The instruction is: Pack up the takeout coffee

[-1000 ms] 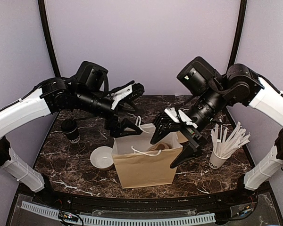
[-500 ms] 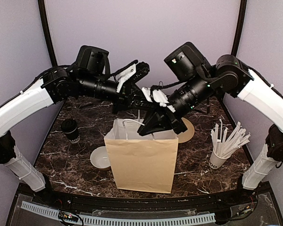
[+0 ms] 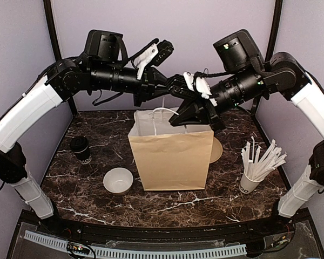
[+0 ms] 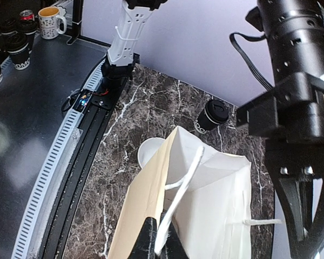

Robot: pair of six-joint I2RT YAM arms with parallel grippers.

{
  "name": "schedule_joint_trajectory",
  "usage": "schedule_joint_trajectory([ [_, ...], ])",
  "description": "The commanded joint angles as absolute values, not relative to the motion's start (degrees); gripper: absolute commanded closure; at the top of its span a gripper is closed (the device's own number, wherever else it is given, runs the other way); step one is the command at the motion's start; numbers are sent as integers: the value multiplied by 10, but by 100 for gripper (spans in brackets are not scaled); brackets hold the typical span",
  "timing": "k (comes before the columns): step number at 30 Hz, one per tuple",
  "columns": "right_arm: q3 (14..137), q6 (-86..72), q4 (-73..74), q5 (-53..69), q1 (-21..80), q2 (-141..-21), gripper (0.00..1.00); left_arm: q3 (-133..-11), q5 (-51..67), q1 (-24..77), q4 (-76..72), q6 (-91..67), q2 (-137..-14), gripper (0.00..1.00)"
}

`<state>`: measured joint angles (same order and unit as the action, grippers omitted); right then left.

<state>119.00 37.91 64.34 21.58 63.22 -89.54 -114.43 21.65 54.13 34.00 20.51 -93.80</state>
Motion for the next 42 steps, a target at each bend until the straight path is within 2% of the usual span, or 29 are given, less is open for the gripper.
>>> schedule_joint_trajectory([
  [1, 1192, 396, 630, 203, 619, -874, 100, -1169, 187, 540, 337, 218, -937, 100],
  [5, 1171, 400, 622, 196, 615, -870, 100, -1202, 180, 540, 367, 218, -962, 100],
  [16, 1104, 404, 605, 196, 610, -859, 100, -1182, 146, 540, 375, 221, -975, 100],
  [17, 1095, 404, 603, 198, 610, -857, 92, -1176, 143, 540, 375, 219, -974, 82],
  [18, 1087, 405, 605, 198, 610, -858, 78, -1165, 127, 540, 376, 213, -973, 67],
  [19, 1086, 407, 616, 200, 610, -858, 60, -1161, 118, 540, 378, 210, -971, 39],
  [20, 1086, 408, 624, 203, 608, -855, 45, -1160, 112, 540, 389, 209, -969, 29],
  [21, 1088, 410, 629, 209, 608, -851, 37, -1159, 113, 540, 396, 208, -960, 9],
  [23, 1100, 414, 647, 224, 604, -843, 27, -1150, 123, 540, 413, 208, -935, 2],
  [25, 1116, 419, 665, 239, 598, -842, 23, -1089, 135, 540, 394, 211, -891, 1],
  [30, 1112, 418, 670, 250, 589, -835, 23, -990, 130, 540, 305, 219, -781, 1],
  [36, 1053, 375, 601, 208, 571, -823, 27, -960, 106, 534, 335, 216, -755, 1],
  [42, 1045, 326, 551, 156, 552, -862, 32, -901, 86, 529, 360, 183, -749, 3],
])
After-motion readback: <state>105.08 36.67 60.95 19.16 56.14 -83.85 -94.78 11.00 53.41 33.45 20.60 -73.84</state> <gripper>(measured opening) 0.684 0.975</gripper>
